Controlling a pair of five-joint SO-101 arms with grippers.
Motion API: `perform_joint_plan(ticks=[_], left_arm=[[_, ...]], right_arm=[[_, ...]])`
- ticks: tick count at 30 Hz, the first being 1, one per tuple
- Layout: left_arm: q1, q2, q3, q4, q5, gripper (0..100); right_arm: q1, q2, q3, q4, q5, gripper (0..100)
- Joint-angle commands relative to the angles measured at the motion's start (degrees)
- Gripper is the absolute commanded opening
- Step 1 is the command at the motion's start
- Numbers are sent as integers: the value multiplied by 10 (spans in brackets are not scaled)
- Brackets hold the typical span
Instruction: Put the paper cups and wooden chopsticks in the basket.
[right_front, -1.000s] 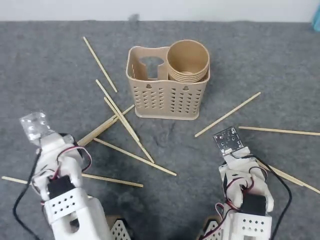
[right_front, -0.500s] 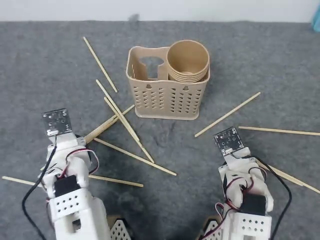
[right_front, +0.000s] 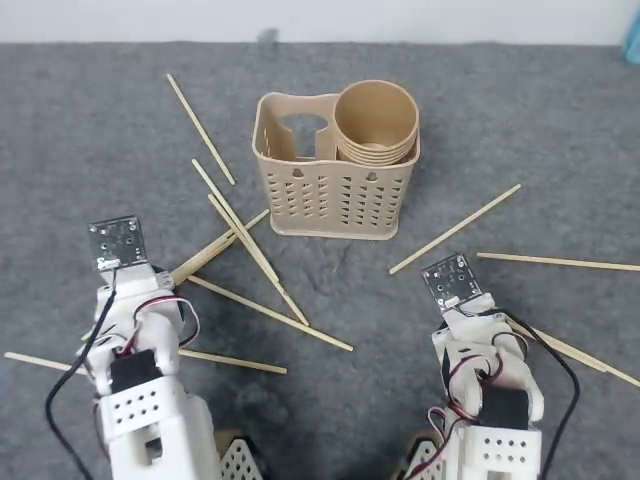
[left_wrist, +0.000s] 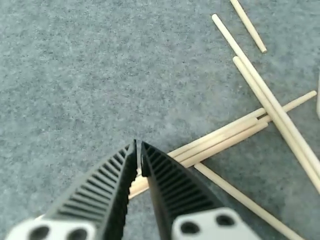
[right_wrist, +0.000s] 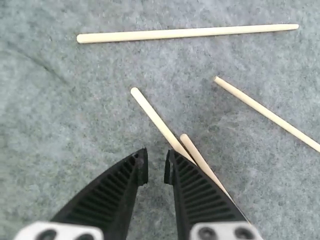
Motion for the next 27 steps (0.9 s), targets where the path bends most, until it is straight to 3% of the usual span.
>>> perform_joint_plan(ticks=[1,11,17,21,27], left_arm=[[-2,-7,0,-14,-8,16],[-3,-6,-2,-9,-31,16],[-2,-1,-32,62,-35,16],[-3,-1,-34,68,-35,17],[-4,0,-51,105,-32,149]], right_arm=[[-4,-8,-7,-6,-8,65],[19,-3,-21,0,-7,69],[21,-2,-33,5,-7,69],[23,-2,-69,38,0,69],[47,-1,-106,54,69,70]])
